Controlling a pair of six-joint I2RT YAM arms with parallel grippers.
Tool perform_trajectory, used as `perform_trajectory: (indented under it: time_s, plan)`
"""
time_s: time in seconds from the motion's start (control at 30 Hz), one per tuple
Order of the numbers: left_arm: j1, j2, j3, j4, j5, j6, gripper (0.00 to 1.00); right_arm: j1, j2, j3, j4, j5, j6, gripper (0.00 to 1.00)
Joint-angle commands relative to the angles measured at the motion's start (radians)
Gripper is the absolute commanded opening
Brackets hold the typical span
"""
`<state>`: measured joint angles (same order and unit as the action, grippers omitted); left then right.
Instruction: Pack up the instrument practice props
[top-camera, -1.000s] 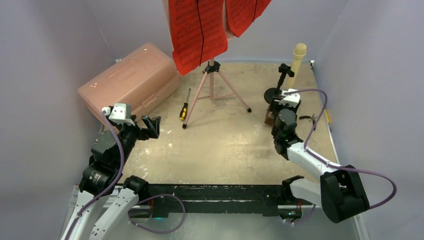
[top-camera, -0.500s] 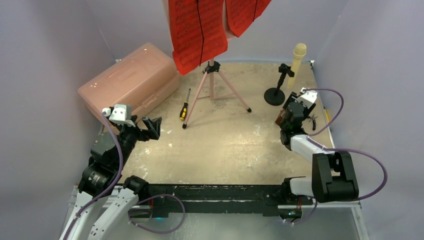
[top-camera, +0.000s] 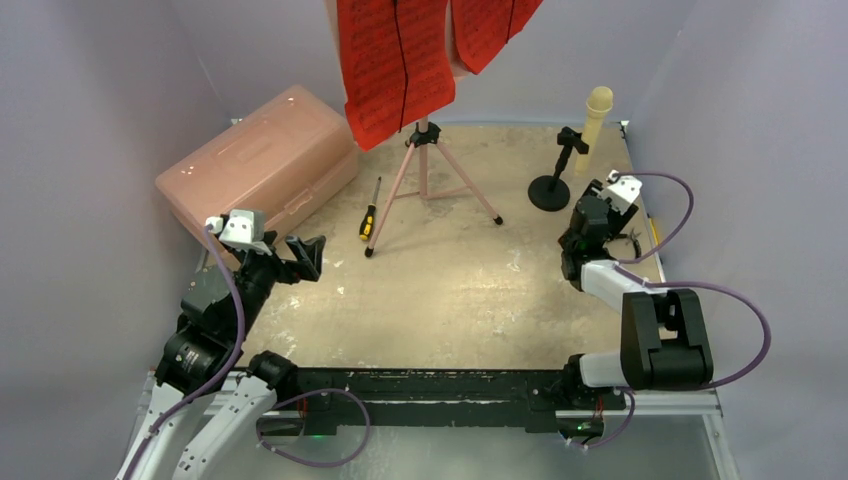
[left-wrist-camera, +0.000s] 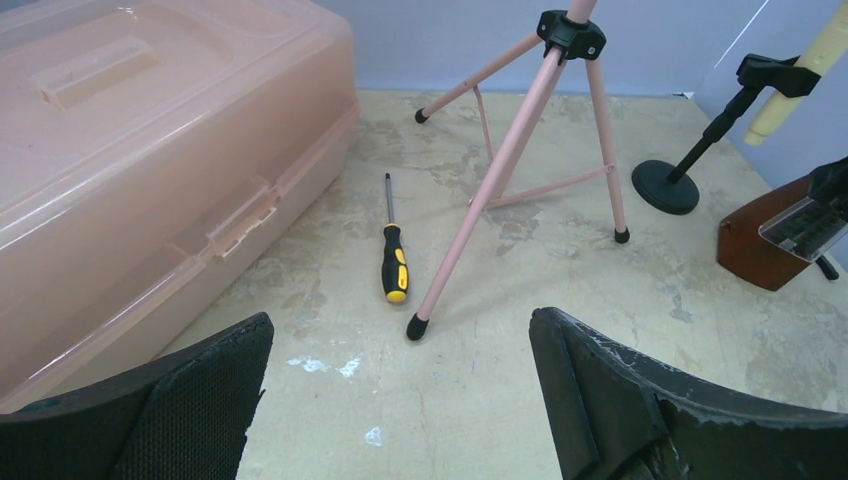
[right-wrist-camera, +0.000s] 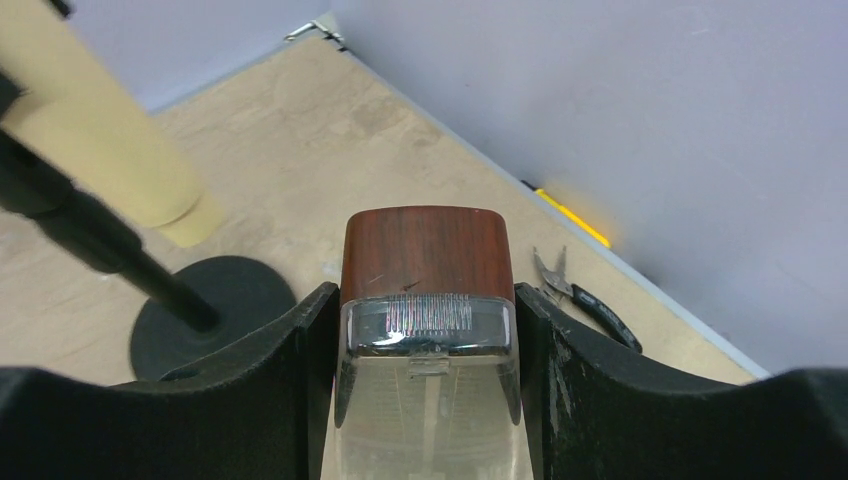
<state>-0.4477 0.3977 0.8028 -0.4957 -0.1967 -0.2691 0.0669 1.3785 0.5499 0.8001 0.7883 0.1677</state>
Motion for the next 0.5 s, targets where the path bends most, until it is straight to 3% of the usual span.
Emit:
perform_trajectory:
  time_s: [0.0,0.47]
  plan:
    - [-0.008,-0.01,-0.006,0.017,-0.014,0.013,0.99,-0.034,-0.042,0.046,0.025,0.104,-0.008,0.46]
    - [-0.02,-0.019,-0.006,0.016,-0.017,0.013,0.99,-0.13,-0.021,0.044,-0.02,0.144,0.062,0.59]
